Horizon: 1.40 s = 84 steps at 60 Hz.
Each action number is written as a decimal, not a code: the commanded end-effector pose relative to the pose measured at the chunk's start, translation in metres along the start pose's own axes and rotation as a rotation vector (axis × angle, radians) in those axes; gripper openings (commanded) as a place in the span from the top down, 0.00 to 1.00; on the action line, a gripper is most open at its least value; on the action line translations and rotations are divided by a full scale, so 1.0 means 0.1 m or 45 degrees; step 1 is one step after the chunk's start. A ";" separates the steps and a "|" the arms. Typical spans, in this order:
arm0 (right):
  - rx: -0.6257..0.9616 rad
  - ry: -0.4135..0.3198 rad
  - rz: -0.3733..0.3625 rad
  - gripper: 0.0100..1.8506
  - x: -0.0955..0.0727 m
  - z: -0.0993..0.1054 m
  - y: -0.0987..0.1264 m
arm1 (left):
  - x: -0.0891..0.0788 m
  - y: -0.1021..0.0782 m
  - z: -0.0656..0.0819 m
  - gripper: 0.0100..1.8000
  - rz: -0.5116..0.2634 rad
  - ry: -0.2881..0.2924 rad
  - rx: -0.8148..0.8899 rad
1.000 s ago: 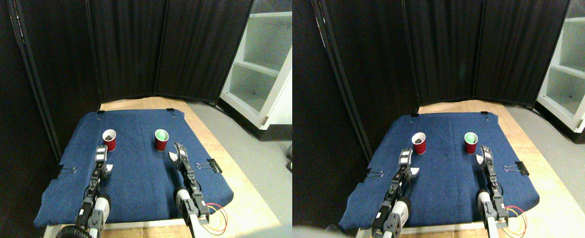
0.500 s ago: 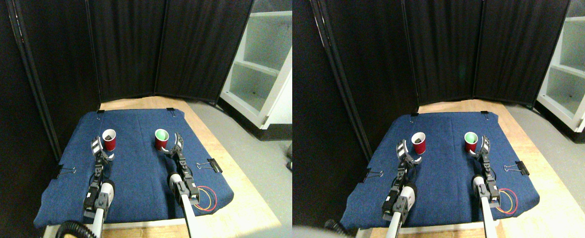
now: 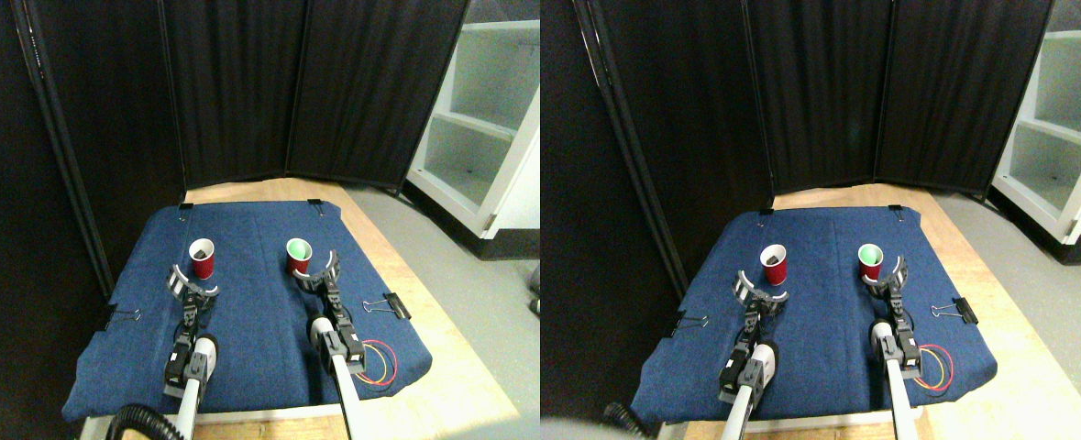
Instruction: Pour (bimanual)
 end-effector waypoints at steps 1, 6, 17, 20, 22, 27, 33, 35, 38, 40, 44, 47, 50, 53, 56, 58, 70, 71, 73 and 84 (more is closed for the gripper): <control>0.000 0.015 0.021 0.52 0.05 -0.04 0.00 | 0.03 -0.02 0.00 0.35 -0.033 -0.005 -0.031; 0.088 0.018 -0.013 0.51 0.10 -0.07 -0.05 | 0.06 0.00 -0.01 0.35 -0.011 -0.023 -0.069; 0.321 0.053 -0.063 0.48 0.20 -0.13 -0.11 | 0.15 0.04 -0.06 0.40 0.012 -0.067 -0.094; 0.317 0.053 -0.062 0.47 0.21 -0.13 -0.11 | 0.16 0.04 -0.07 0.40 0.013 -0.073 -0.099; 0.311 0.048 -0.060 0.46 0.22 -0.13 -0.11 | 0.18 0.06 -0.07 0.40 0.018 -0.080 -0.112; 0.322 0.044 -0.048 0.47 0.24 -0.14 -0.10 | 0.23 0.08 -0.09 0.40 0.014 -0.083 -0.109; 0.326 0.044 -0.030 0.49 0.26 -0.15 -0.08 | 0.28 0.06 -0.08 0.37 0.026 -0.065 -0.150; 0.316 0.042 -0.027 0.49 0.27 -0.15 -0.08 | 0.29 0.05 -0.08 0.37 0.026 -0.059 -0.163; 0.309 0.043 -0.021 0.49 0.27 -0.15 -0.07 | 0.30 0.02 -0.07 0.38 0.028 -0.051 -0.199; 0.308 0.049 -0.011 0.49 0.28 -0.16 -0.07 | 0.30 0.00 -0.07 0.38 0.026 -0.055 -0.206; 0.314 0.059 -0.009 0.48 0.28 -0.16 -0.07 | 0.30 -0.02 -0.06 0.35 0.015 -0.044 -0.204; 0.276 0.062 -0.006 0.49 0.29 -0.17 -0.07 | 0.30 -0.06 -0.07 0.38 0.014 -0.036 -0.217; 0.272 0.072 -0.007 0.48 0.29 -0.17 -0.07 | 0.30 -0.08 -0.07 0.37 0.016 -0.012 -0.229; 0.282 0.080 -0.013 0.47 0.29 -0.18 -0.07 | 0.30 -0.09 -0.08 0.38 0.017 -0.012 -0.230; 0.300 0.088 -0.018 0.47 0.30 -0.18 -0.07 | 0.30 -0.11 -0.09 0.38 0.022 -0.002 -0.247; 0.301 0.087 -0.017 0.47 0.30 -0.18 -0.07 | 0.30 -0.11 -0.09 0.38 0.023 -0.003 -0.247; 0.298 0.082 -0.025 0.42 0.31 -0.23 -0.04 | 0.29 -0.15 -0.15 0.33 0.033 0.039 -0.396; 0.300 0.083 -0.025 0.42 0.31 -0.23 -0.04 | 0.29 -0.15 -0.15 0.33 0.033 0.037 -0.407; 0.316 0.083 -0.036 0.40 0.31 -0.24 -0.03 | 0.29 -0.15 -0.16 0.32 0.037 0.022 -0.468; 0.309 0.090 -0.046 0.34 0.33 -0.25 -0.02 | 0.31 -0.14 -0.16 0.34 0.013 0.014 -0.517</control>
